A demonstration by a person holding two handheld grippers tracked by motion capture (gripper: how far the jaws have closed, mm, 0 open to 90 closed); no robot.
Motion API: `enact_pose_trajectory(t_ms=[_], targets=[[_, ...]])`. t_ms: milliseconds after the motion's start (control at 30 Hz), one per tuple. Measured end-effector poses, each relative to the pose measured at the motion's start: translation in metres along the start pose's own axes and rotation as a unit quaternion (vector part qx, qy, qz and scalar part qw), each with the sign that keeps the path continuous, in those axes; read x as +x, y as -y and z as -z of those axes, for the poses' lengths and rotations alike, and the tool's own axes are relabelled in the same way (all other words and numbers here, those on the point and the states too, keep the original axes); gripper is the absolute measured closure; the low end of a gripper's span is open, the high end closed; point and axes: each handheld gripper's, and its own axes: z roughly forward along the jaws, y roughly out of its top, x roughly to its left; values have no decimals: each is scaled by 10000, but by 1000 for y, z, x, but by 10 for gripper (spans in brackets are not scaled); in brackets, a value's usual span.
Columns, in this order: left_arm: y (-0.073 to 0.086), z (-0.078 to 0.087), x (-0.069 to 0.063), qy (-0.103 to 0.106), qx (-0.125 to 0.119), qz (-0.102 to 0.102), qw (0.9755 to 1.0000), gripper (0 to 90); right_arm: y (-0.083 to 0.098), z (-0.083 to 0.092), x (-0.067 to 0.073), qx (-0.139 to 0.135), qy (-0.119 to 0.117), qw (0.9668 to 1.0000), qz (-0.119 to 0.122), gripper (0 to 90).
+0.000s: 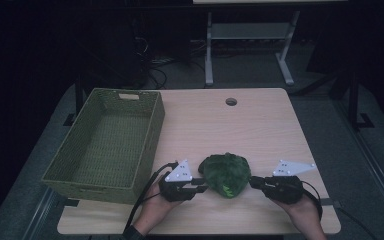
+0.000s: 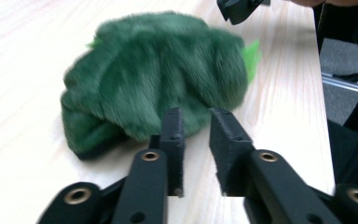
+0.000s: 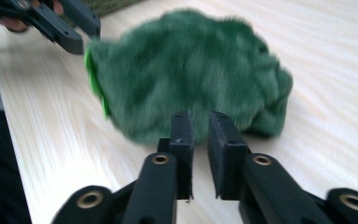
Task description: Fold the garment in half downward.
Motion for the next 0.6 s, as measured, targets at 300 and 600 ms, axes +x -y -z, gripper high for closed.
enact_pose_trajectory(t_ms=[300,600], targets=[[-21,-19,22,-26,-86,154,9998,895,-23,-21,-12,48,16,10000,45,897],[-2,-54,31,67,552,519,9971,896,-11,-51,-16,810,-3,9967,-8,898]])
